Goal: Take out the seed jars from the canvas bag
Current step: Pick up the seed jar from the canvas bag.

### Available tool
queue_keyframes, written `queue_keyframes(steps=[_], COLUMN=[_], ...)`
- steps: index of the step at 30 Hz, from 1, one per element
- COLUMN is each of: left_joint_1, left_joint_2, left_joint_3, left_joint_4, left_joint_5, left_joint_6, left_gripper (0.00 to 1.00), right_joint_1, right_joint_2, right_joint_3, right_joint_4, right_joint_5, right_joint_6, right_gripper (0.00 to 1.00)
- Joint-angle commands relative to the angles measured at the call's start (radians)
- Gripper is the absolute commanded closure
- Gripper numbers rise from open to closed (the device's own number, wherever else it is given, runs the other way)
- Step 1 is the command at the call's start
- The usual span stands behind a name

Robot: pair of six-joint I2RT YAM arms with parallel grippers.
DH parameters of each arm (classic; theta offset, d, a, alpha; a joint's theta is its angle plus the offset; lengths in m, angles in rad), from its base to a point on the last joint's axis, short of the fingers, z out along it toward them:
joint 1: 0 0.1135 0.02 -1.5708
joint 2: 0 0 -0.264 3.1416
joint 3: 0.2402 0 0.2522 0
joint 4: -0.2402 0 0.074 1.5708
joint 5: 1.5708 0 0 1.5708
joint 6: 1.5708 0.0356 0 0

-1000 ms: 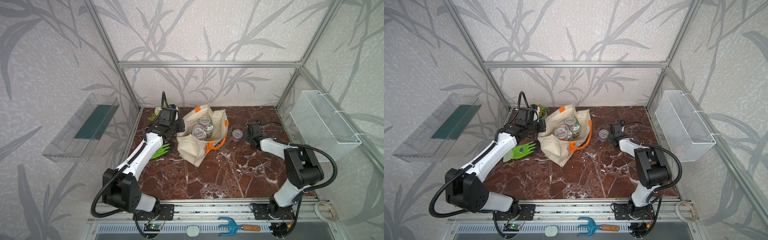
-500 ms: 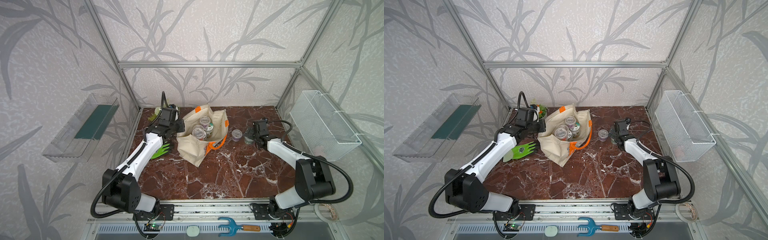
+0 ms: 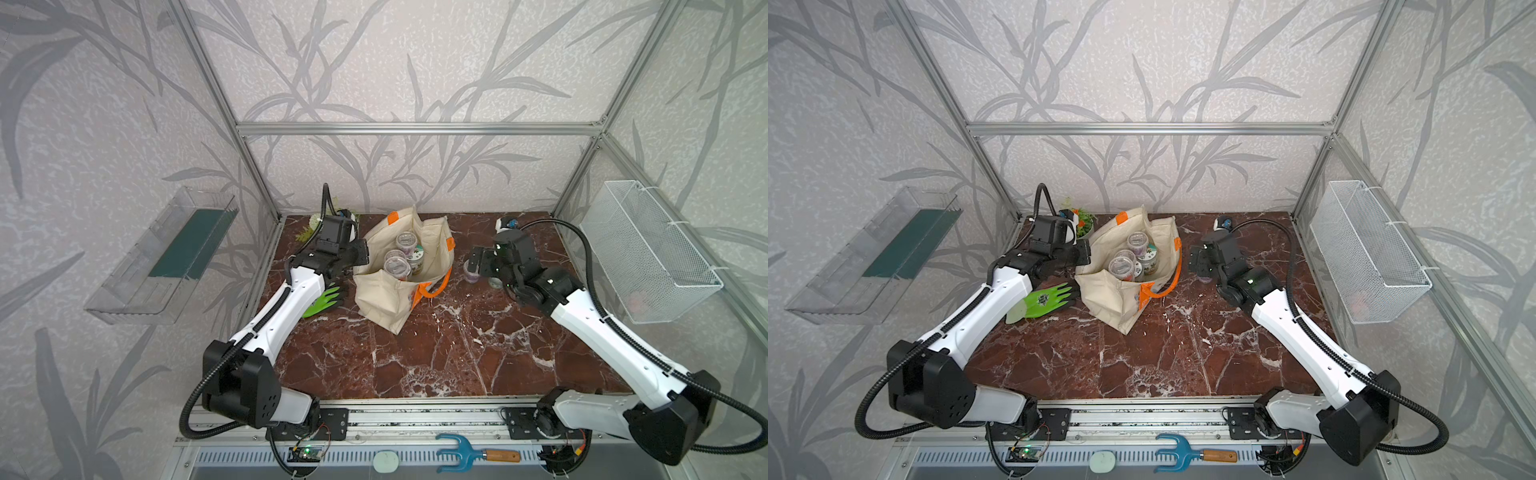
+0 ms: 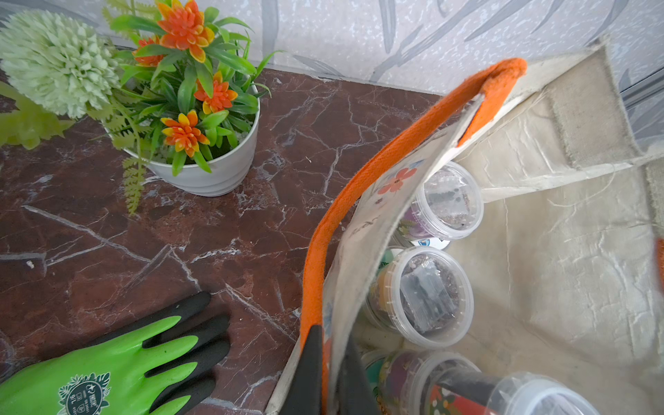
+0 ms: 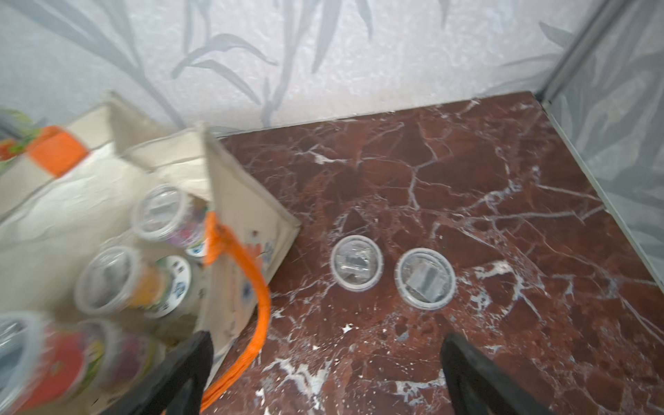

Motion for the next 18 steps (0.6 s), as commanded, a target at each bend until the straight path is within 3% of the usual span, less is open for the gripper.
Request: queue_keyframes(steps=[1, 9, 18], left_joint_1=[0.0, -0.001, -0.001], left_joint_2=[-0.035, -0.041, -0.04], left_joint_3=[-0.009, -0.019, -0.021], left_joint_4=[0.0, 0.008, 0.012], left_joint_5=[-0.001, 0.003, 0.01], left_joint_6=[-0.01, -0.012, -0.016], left_gripper=[1.0, 1.0, 1.0], right_joint_1=[0.098, 0.235, 0.27], right_joint_2=[0.042, 0.244, 0.464], right_joint_3=[0.102, 0.297, 0.443], right_joint_4=[-0.114, -0.12, -0.12], right_joint_5=[0.033, -0.104, -0.218], right_joint_6=[-0.039, -0.057, -0.055], right_gripper=[0.01, 0.01, 0.01])
